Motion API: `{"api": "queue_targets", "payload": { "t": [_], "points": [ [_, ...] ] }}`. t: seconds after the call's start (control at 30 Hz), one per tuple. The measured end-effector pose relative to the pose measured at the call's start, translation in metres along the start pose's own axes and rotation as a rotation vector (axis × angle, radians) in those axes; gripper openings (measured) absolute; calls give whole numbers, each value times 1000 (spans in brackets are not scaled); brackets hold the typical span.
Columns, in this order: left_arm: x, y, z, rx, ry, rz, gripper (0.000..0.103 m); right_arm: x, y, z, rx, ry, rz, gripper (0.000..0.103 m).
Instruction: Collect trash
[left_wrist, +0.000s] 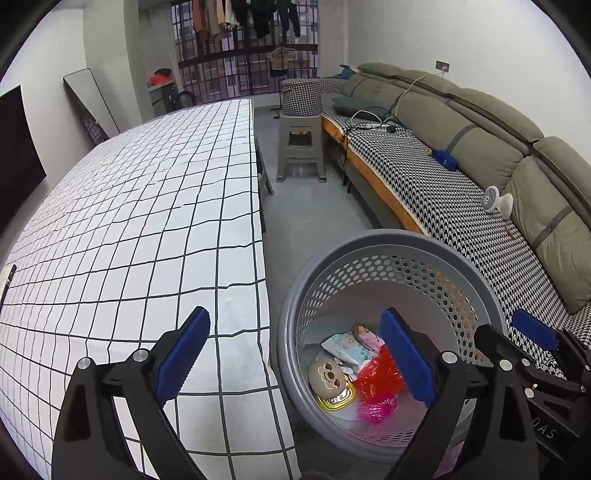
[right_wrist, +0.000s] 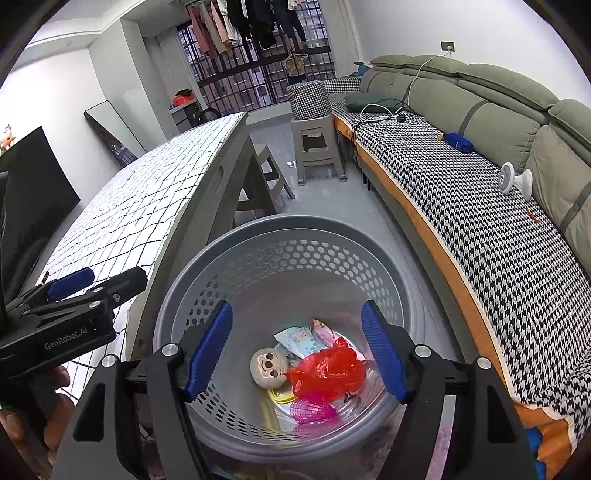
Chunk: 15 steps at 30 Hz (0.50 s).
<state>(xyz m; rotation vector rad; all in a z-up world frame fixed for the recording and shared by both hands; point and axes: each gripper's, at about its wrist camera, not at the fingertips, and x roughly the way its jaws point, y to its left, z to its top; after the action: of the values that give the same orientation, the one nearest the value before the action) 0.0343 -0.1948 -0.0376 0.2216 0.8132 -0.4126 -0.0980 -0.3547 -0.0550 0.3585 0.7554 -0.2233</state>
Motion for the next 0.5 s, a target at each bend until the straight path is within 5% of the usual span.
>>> {"api": "queue_targets", "payload": {
  "t": [0.5],
  "points": [
    [-5,6,-3,-4,-4,7,94,-4,2,-1,-5,-11,-9,70]
  ]
}}
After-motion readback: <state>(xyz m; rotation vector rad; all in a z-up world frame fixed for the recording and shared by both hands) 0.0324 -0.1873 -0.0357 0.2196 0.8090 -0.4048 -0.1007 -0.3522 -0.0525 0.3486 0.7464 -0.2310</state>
